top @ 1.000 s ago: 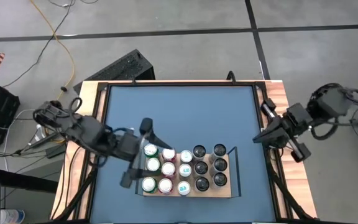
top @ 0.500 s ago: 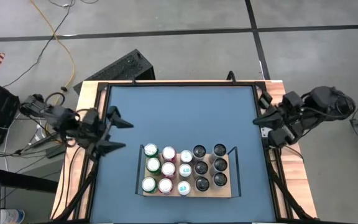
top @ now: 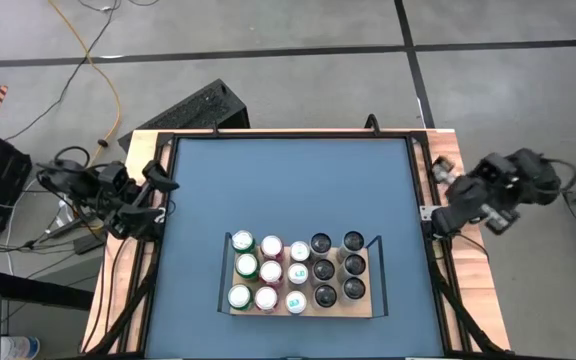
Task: Place canned beverage on shelf
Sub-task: Return to Home Position
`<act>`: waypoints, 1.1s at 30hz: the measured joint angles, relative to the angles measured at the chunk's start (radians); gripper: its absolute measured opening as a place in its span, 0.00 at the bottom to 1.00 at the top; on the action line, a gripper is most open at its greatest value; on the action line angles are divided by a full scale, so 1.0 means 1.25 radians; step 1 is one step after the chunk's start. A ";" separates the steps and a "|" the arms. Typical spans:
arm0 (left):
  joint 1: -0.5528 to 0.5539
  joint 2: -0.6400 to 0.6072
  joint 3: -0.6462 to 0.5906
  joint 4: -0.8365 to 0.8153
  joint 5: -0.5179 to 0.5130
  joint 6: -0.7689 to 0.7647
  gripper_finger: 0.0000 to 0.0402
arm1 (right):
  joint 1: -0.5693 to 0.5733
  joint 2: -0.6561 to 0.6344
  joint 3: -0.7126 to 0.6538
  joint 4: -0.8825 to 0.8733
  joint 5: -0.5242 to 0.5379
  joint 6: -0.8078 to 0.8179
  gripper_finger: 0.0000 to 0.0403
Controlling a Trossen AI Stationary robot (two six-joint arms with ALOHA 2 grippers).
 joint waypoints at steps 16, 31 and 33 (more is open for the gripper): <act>0.000 -0.086 -0.042 -0.076 0.001 0.004 0.83 | -0.092 0.118 -0.246 0.298 -0.127 0.188 0.00; 0.000 -0.148 -0.041 -0.289 -0.092 -0.035 0.83 | -0.334 -0.210 -0.482 0.185 -0.115 0.181 0.00; 0.000 -0.177 -0.041 -0.319 -0.092 -0.036 0.83 | -0.359 -0.286 -0.491 0.126 -0.115 0.187 0.00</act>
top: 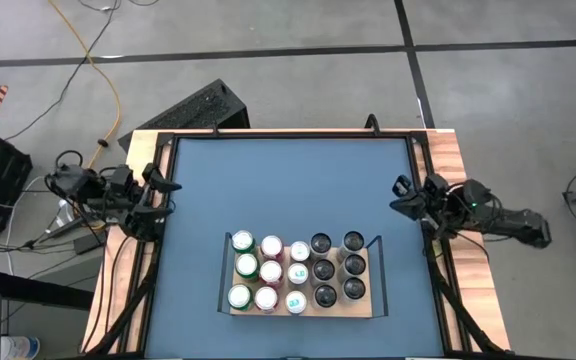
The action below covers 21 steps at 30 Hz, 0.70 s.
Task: Place canned beverage on shelf
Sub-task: Return to Home Position
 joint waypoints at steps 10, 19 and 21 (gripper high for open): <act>0.000 -0.054 -0.183 0.026 -0.114 -0.041 0.83 | -0.055 -0.003 0.011 -0.162 -0.012 -0.007 0.00; 0.000 -0.056 -0.423 0.234 -0.064 -0.169 0.83 | -0.055 -0.004 0.004 -0.175 0.006 -0.063 0.00; 0.000 -0.057 -0.456 0.283 -0.045 -0.183 0.83 | -0.055 -0.004 0.000 -0.201 0.027 -0.070 0.00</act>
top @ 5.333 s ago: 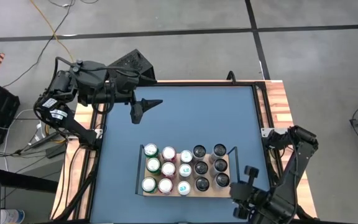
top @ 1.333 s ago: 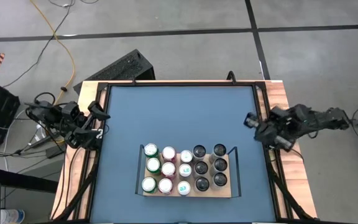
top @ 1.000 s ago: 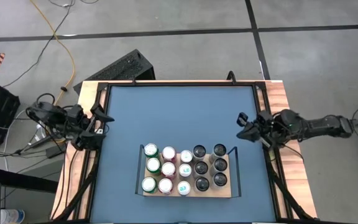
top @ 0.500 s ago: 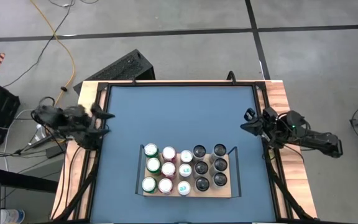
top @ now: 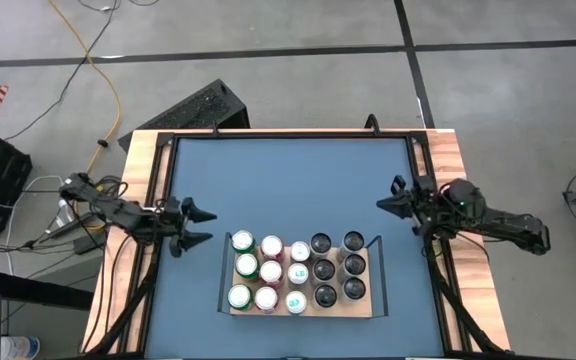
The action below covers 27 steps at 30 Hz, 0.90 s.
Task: Place canned beverage on shelf
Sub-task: Return to Home Position
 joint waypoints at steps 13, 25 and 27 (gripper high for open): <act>0.001 0.003 0.000 -0.013 -0.060 -0.003 0.83 | 0.003 0.000 0.003 -0.285 0.057 0.006 0.00; -0.001 -0.001 0.000 0.070 0.226 0.191 0.83 | 0.019 0.000 0.001 -0.206 0.050 -0.134 0.00; 0.000 -0.001 0.000 0.054 0.242 0.192 0.83 | 0.030 0.001 0.001 -0.207 0.020 -0.172 0.00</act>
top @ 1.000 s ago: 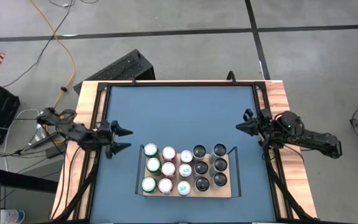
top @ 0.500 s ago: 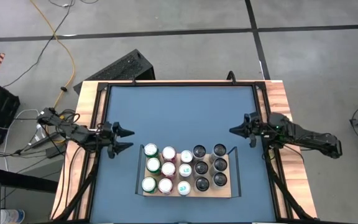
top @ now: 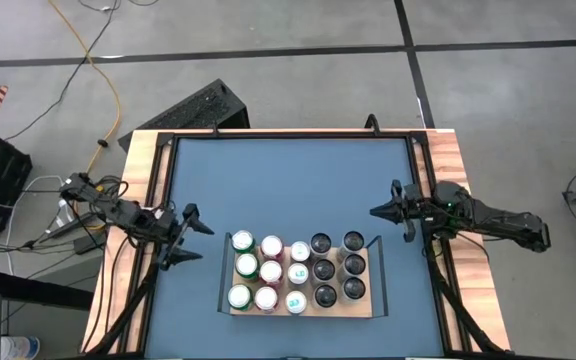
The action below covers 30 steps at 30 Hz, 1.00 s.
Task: Place canned beverage on shelf
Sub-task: Return to Home Position
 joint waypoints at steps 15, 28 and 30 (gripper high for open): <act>0.001 0.000 -0.002 -0.066 -0.017 0.071 0.83 | 0.075 -0.001 0.000 -0.032 -0.099 -0.264 0.00; 0.100 0.000 -0.003 -0.041 0.025 0.087 0.83 | 0.016 -0.002 0.005 -0.060 -0.268 -0.215 0.00; 0.151 0.000 -0.004 -0.035 0.064 0.094 0.83 | 0.009 -0.002 0.013 -0.076 -0.273 -0.224 0.00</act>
